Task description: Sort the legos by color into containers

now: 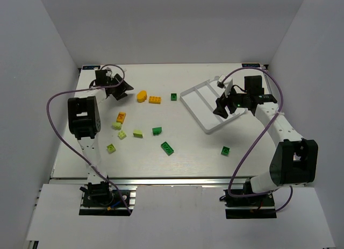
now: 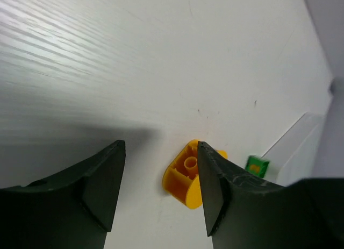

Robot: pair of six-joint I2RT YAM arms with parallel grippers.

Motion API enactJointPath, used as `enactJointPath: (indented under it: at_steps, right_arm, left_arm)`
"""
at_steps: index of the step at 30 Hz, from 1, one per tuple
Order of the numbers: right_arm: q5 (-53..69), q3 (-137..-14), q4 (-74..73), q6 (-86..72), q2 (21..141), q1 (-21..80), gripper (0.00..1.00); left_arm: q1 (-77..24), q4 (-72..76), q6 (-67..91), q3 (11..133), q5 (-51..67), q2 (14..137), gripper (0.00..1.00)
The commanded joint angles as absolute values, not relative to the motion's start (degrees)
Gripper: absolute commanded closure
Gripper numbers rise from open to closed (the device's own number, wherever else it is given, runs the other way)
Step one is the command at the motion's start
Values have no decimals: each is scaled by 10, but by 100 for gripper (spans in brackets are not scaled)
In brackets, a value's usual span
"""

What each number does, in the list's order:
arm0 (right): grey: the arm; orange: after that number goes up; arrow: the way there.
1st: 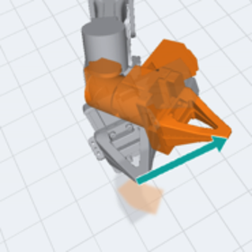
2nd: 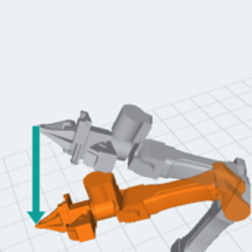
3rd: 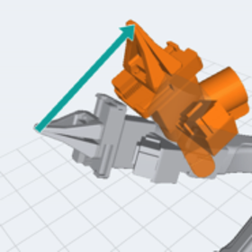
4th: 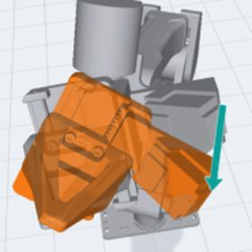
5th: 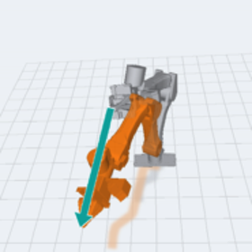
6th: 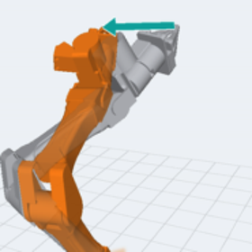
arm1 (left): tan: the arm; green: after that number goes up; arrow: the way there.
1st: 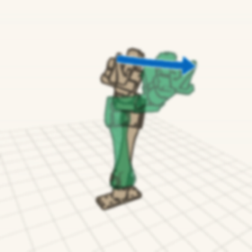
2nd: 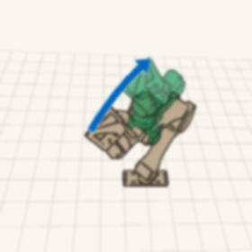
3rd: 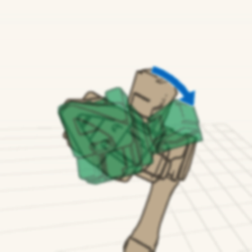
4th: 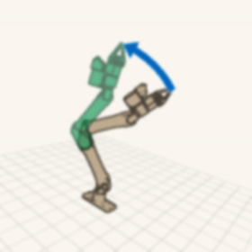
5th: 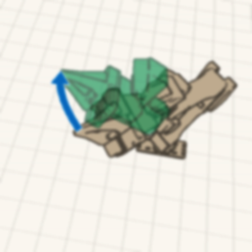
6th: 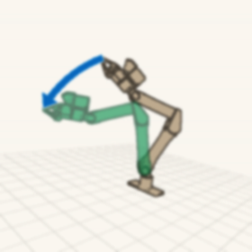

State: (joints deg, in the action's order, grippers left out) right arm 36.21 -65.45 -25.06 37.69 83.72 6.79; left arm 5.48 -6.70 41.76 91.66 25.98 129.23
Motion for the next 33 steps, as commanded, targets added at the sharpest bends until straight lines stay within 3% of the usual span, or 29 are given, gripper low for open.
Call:
enactJointPath:
  at_steps: [1,4,11,12,18,28,33]
  right_arm:
    - [375,-650,-236,375,818,67,25]
    - [381,-653,-237,375,822,68,25]
    - [381,-658,-244,387,819,68,25]
    - [381,-657,-245,388,817,68,25]
    - [381,-650,-245,384,809,68,25]
    - [374,-642,-247,386,804,68,25]
    - [372,-642,-247,388,803,67,25]
  left_arm:
    - [23,-128,257,905,217,1203,34]
    - [10,-85,247,846,211,1169,26]
    - [-3,-42,229,802,231,1150,25]
    - [-3,-36,227,799,235,1149,3]
    - [-27,-109,138,853,192,1184,2]
    - [-67,-82,86,878,186,1206,3]
    - [-90,-115,51,897,87,1223,8]
